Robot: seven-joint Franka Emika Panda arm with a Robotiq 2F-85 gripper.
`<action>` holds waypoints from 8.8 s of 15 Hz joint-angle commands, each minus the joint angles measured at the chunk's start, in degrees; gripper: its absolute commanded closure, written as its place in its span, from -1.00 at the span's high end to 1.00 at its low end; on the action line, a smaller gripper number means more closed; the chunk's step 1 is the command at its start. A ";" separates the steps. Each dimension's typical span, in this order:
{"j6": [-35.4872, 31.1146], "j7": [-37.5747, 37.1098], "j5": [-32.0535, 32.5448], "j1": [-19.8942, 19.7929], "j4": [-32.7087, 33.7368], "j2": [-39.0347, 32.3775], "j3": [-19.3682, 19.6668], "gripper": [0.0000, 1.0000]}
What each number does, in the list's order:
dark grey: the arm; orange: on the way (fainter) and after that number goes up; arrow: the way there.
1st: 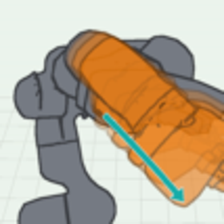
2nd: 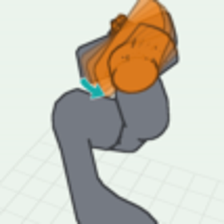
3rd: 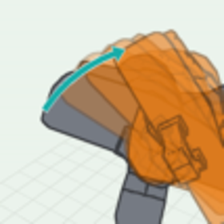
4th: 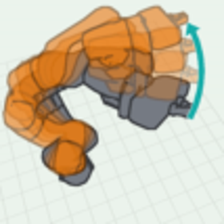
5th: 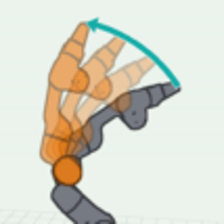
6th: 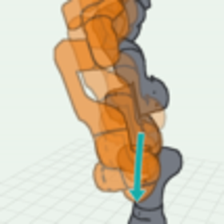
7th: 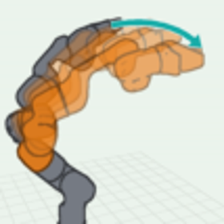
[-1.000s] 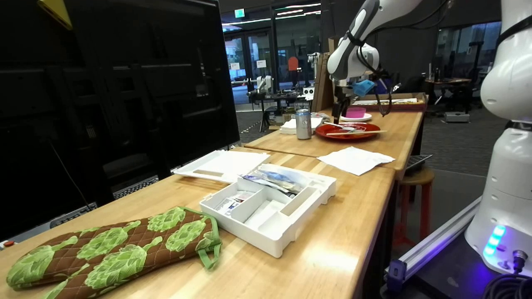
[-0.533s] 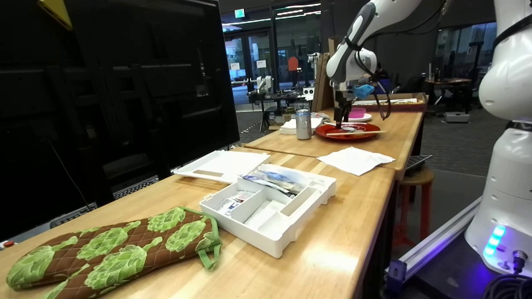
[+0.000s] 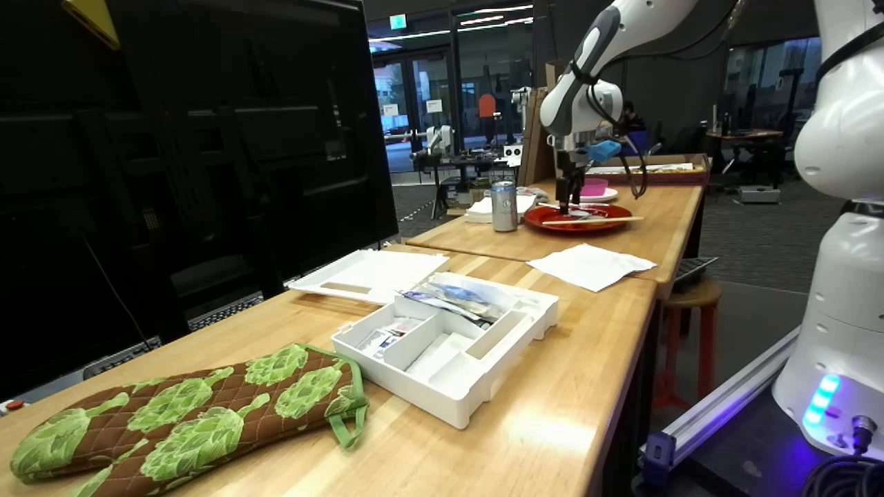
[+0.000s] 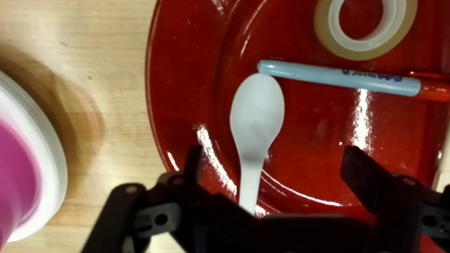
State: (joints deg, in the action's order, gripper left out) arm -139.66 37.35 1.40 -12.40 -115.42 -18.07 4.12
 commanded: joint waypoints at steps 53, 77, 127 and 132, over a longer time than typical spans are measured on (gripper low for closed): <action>2.02 2.86 0.31 -0.85 2.73 -0.23 -0.62 -0.79; -4.43 3.19 0.53 -0.93 -3.95 4.13 -0.49 0.52; -0.89 -3.48 4.46 1.91 -3.79 3.55 -0.36 0.56; 0.25 -3.60 4.53 1.83 -2.34 2.42 -0.45 0.52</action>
State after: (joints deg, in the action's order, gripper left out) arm -141.16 34.16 6.44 -10.38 -119.25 -15.13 3.82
